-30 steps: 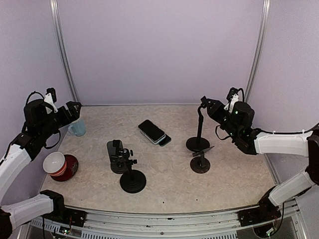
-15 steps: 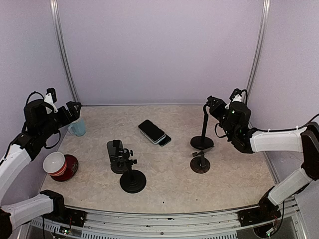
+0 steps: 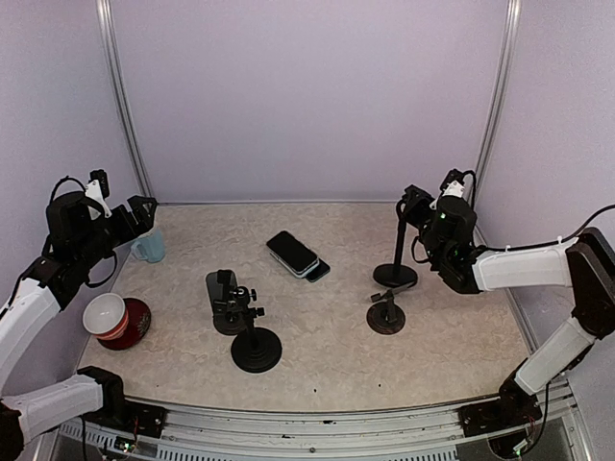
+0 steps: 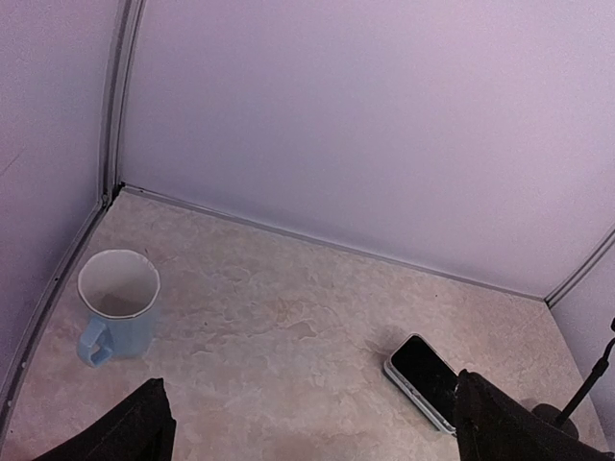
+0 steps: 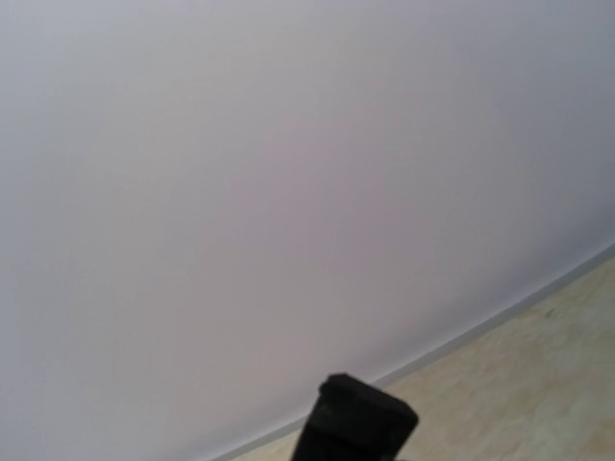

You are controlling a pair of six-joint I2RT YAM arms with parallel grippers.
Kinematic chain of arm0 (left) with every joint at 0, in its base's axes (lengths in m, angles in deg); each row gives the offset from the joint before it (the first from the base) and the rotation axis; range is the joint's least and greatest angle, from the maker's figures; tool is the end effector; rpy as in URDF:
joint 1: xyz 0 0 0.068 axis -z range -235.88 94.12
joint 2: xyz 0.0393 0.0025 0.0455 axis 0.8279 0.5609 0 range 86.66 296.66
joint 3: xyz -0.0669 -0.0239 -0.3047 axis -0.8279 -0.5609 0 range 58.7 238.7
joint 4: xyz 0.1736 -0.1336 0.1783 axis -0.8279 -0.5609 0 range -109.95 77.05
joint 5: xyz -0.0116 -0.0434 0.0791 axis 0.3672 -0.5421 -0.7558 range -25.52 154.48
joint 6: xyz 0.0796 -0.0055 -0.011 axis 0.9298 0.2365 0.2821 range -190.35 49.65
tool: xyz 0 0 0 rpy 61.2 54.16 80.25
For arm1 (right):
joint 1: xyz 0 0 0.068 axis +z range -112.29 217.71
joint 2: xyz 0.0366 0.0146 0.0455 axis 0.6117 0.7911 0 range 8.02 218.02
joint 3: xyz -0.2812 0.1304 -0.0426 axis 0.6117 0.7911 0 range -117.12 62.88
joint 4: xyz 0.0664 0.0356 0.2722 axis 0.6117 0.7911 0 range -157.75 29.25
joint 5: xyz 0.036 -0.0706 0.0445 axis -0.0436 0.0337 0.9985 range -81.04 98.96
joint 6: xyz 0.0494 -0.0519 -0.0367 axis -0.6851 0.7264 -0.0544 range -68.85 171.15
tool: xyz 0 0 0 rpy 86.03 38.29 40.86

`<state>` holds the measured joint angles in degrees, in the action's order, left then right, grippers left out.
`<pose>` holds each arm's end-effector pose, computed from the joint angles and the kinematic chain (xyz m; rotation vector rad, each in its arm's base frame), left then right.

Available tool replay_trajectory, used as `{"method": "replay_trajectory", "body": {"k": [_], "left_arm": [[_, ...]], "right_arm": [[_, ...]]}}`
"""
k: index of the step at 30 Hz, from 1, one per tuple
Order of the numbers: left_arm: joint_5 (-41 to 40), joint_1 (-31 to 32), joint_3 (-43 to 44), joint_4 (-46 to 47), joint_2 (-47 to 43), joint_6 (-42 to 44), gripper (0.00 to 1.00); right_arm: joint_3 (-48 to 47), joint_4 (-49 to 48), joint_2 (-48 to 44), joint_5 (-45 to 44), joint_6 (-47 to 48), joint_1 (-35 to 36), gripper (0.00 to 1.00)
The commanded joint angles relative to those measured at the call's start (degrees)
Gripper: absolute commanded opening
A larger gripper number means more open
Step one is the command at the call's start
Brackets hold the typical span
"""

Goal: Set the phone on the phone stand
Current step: Place the phone stand at the center of the board.

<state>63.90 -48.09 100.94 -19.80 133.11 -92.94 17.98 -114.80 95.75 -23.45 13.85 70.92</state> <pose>0.2196 -0.0294 0.3473 -0.2365 1.7634 -0.3753 0.3359 0.1754 0.2905 0.5103 1.4475 0.5627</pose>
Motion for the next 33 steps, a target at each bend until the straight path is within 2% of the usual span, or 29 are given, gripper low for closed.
{"method": "replay_trajectory", "body": {"k": [1, 7, 15, 21, 24, 29, 33], "left_arm": [[0.48, -0.46, -0.49, 1.56, -0.05, -0.02, 0.99], [0.46, -0.43, -0.49, 1.62, -0.05, 0.05, 0.99], [0.44, -0.42, -0.5, 1.54, -0.13, 0.02, 0.99], [0.26, -0.44, -0.49, 1.5, -0.31, 0.09, 0.99], [0.31, -0.45, -0.49, 1.49, -0.39, 0.1, 0.99], [0.48, -0.44, -0.49, 1.57, -0.31, 0.09, 0.99], [0.58, -0.45, -0.49, 1.58, -0.3, 0.08, 0.99]], "right_arm": [[-0.43, -0.86, -2.82, -2.75, 6.19, 0.36, 0.13], [-0.97, 0.88, -5.22, -1.5, 6.65, 0.36, 0.14], [3.96, -2.69, -2.31, -4.77, 5.92, 0.19, 0.15], [7.91, -2.18, -3.62, -3.78, 1.77, 0.19, 0.21], [9.84, -0.24, -6.07, -3.06, -0.75, 0.18, 0.31], [10.44, 7.2, -11.65, -0.59, -1.57, 0.19, 0.63], [9.15, 15.1, -16.76, 2.8, -0.37, 0.19, 0.78]]}}
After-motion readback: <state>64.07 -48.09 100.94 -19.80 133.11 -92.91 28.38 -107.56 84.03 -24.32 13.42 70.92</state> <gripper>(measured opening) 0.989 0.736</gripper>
